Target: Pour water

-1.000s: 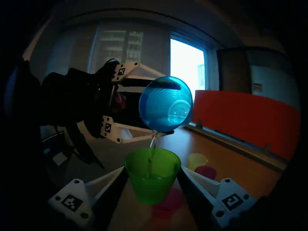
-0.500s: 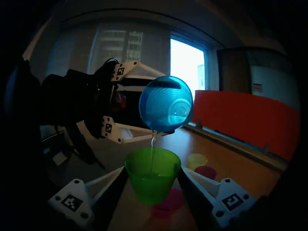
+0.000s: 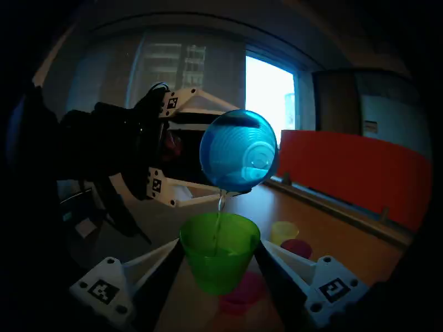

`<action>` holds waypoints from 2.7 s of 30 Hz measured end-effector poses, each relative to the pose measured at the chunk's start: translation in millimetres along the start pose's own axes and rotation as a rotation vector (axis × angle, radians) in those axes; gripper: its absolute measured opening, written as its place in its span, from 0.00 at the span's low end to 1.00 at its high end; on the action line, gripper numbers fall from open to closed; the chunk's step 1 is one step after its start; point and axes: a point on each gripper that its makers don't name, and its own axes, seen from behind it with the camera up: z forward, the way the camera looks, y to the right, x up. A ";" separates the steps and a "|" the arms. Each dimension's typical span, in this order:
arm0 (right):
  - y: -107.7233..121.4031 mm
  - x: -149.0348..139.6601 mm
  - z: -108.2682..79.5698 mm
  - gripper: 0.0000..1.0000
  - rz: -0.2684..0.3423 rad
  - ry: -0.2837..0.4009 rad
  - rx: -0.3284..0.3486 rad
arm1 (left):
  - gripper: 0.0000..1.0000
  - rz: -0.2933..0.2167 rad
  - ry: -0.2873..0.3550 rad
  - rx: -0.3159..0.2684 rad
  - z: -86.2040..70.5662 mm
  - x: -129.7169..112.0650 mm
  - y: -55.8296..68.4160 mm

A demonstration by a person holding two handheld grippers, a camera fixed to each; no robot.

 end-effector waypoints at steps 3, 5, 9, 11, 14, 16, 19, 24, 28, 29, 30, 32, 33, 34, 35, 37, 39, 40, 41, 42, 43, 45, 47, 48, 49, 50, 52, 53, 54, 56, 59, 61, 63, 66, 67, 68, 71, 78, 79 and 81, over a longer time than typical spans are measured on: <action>-0.4 0.3 0.7 0.89 0.000 0.000 0.000 | 0.81 0.010 0.001 0.001 0.0 0.4 -0.4; -0.6 0.7 0.8 0.89 0.000 0.002 0.000 | 0.81 0.014 0.000 0.001 -0.4 0.2 -0.3; -0.8 0.7 0.9 0.89 0.000 0.002 0.000 | 0.81 0.024 0.000 0.004 -1.0 0.4 -0.7; -1.0 0.6 1.0 0.89 0.000 0.001 -0.001 | 0.81 0.029 0.000 0.004 -1.1 0.6 -0.7; -0.9 0.4 1.3 0.89 0.000 0.001 -0.001 | 0.81 0.036 0.001 0.006 -1.0 1.2 -1.3; -0.7 0.5 1.2 0.89 0.000 0.002 -0.002 | 0.81 0.042 0.001 0.006 -1.2 1.6 -1.4; -0.7 0.6 1.2 0.89 0.001 0.003 -0.002 | 0.81 0.054 0.003 0.005 -1.3 2.3 -1.0; -0.9 0.3 1.6 0.89 -0.001 0.003 -0.003 | 0.81 0.070 0.008 0.007 -1.5 4.9 -1.0; -0.6 -0.2 1.8 0.89 0.001 0.004 -0.004 | 0.81 0.081 0.009 0.010 -1.1 6.3 -1.8; -0.5 -0.3 1.8 0.89 0.001 0.005 -0.004 | 0.81 0.084 0.009 0.010 -1.1 6.3 -1.8; -0.5 -0.5 1.7 0.89 0.001 0.005 -0.004 | 0.81 0.086 0.008 0.010 -1.0 6.0 -1.6; -0.6 -0.8 1.3 0.89 0.001 0.004 -0.004 | 0.81 0.090 0.005 0.008 -1.0 5.2 -0.8; -0.6 -0.8 1.0 0.89 0.001 0.004 -0.004 | 0.81 0.093 0.005 0.007 -0.9 5.0 -0.5; -0.5 -0.8 0.8 0.89 0.001 0.004 -0.004 | 0.81 0.096 0.005 0.007 -0.8 5.1 -0.2; -0.5 -0.7 0.5 0.89 0.001 0.004 -0.004 | 0.81 0.100 0.005 0.007 -0.7 5.1 0.0; -0.2 -0.6 0.5 0.89 0.001 0.003 -0.005 | 0.81 0.106 0.005 0.006 -0.3 5.0 0.6; 0.1 -0.5 0.7 0.89 0.000 0.002 -0.006 | 0.81 0.111 0.005 0.005 0.3 4.8 1.1; 0.1 -0.5 0.8 0.89 0.000 0.003 -0.006 | 0.81 0.113 0.005 0.006 0.5 4.7 1.1; 0.1 -0.4 0.9 0.89 0.000 0.003 -0.007 | 0.81 0.115 0.005 0.007 0.8 4.6 1.1; 0.0 -0.3 0.8 0.89 0.000 0.003 -0.006 | 0.81 0.117 0.005 0.007 1.1 4.4 1.0; 0.0 -0.2 0.6 0.89 0.000 0.003 -0.006 | 0.81 0.119 0.004 0.008 1.4 4.2 0.7; -0.1 0.0 0.2 0.89 0.000 0.003 -0.006 | 0.81 0.123 0.003 0.009 2.0 3.4 0.2; -0.1 -0.1 0.0 0.89 0.000 0.003 -0.007 | 0.81 0.128 0.000 0.010 2.4 2.3 -0.1; -0.1 -0.2 -0.1 0.89 -0.001 0.003 -0.007 | 0.81 0.130 0.000 0.011 2.5 2.2 -0.2; -0.2 -0.3 -0.2 0.89 -0.001 0.003 -0.007 | 0.81 0.131 0.001 0.011 2.6 2.4 -0.3; -0.2 -0.5 -0.2 0.89 -0.002 0.003 -0.007 | 0.81 0.133 0.002 0.012 2.6 2.7 -0.3; 0.0 -0.5 -0.3 0.89 -0.001 0.003 -0.007 | 0.81 0.135 0.003 0.012 2.7 2.6 -0.4; 0.1 -0.5 -0.4 0.89 0.000 0.002 -0.007 | 0.81 0.137 0.003 0.012 2.7 2.6 -0.5; 0.3 -0.5 -0.4 0.89 0.000 0.002 -0.007 | 0.81 0.139 0.002 0.012 2.8 2.2 -0.6; 0.5 -0.5 -0.6 0.89 0.000 0.003 -0.008 | 0.81 0.144 0.000 0.014 2.8 1.0 -1.0; 1.0 -0.4 -0.8 0.89 -0.001 0.002 -0.007 | 0.81 0.149 0.000 0.013 3.1 0.3 -0.9; 1.2 -0.5 -1.0 0.89 -0.002 0.002 -0.007 | 0.81 0.149 0.001 0.013 3.2 0.4 -1.0; 1.3 -0.6 -0.9 0.89 -0.003 0.002 -0.007 | 0.81 0.148 0.001 0.013 3.4 0.5 -1.2; 1.2 -0.9 -0.3 0.89 -0.003 0.002 -0.008 | 0.81 0.148 0.001 0.014 3.5 0.7 -1.4; 1.1 -0.9 -0.2 0.89 -0.003 0.002 -0.007 | 0.81 0.149 0.001 0.014 3.5 0.6 -1.4; 0.9 -0.8 -0.2 0.89 -0.003 0.002 -0.007 | 0.81 0.151 0.001 0.014 3.6 0.6 -1.4; 0.4 -0.4 -0.5 0.89 -0.003 0.002 -0.006 | 0.81 0.155 0.001 0.014 3.6 0.4 -1.1; 0.3 -0.8 -0.8 0.89 -0.004 0.000 -0.005 | 0.81 0.159 0.001 0.020 4.0 0.8 -3.0; 0.3 -0.9 -0.8 0.89 -0.004 0.000 -0.005 | 0.81 0.159 0.001 0.021 4.1 0.9 -3.2; 0.4 -1.2 -0.8 0.89 -0.004 -0.001 -0.005 | 0.81 0.160 0.001 0.022 4.2 0.9 -3.6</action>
